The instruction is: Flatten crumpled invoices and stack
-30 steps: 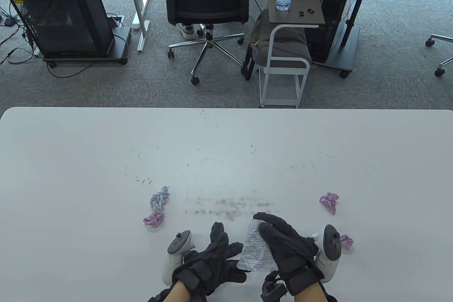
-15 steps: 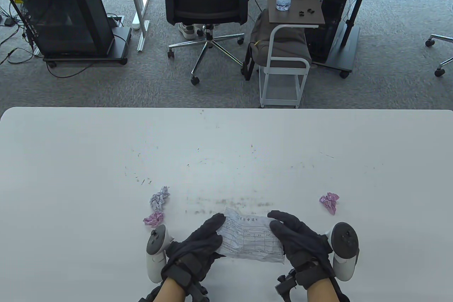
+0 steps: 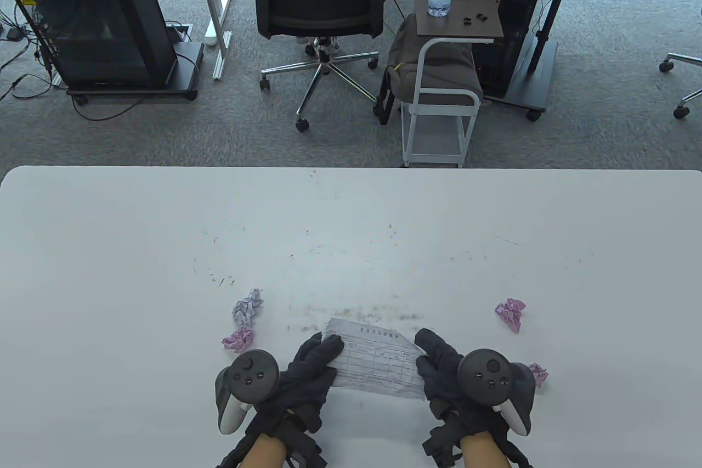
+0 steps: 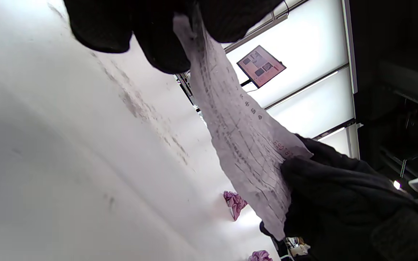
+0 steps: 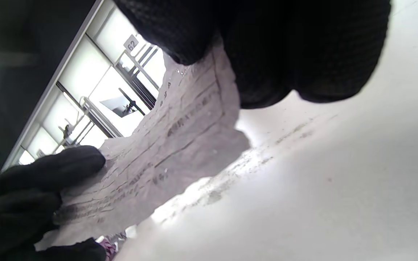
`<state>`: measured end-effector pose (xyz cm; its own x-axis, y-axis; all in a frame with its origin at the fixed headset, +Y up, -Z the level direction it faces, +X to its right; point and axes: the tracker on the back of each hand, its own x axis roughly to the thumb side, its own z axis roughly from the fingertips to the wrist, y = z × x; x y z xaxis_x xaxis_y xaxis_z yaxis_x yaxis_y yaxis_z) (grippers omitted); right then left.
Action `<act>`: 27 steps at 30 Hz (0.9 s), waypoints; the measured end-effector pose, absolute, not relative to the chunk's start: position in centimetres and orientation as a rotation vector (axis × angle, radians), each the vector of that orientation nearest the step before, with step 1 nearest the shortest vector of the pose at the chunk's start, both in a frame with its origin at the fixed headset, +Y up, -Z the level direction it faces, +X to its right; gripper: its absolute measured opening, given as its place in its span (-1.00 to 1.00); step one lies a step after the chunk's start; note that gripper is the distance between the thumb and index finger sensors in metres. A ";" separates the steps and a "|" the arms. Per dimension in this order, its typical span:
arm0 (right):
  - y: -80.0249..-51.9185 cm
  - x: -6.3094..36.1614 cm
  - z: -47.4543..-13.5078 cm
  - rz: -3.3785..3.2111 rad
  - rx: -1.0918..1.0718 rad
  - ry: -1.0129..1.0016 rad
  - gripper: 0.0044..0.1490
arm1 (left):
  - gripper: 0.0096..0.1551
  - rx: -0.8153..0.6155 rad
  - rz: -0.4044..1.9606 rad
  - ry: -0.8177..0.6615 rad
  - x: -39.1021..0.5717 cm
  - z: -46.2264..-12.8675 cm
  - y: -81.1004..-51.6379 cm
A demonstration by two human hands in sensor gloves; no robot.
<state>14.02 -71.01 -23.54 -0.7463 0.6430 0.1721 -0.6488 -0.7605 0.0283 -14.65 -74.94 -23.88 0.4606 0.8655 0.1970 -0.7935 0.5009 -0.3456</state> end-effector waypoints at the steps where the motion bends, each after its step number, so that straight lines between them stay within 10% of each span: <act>1: -71.0 13.5 -23.5 2.459 0.227 -0.041 -0.38 | -0.41 -0.227 0.996 -0.361 -14.3 -23.7 -74.9; 27: -74.1 9.7 -32.7 2.956 0.171 0.185 -0.26 | -0.28 -0.414 0.363 -0.254 -10.6 -31.1 -78.7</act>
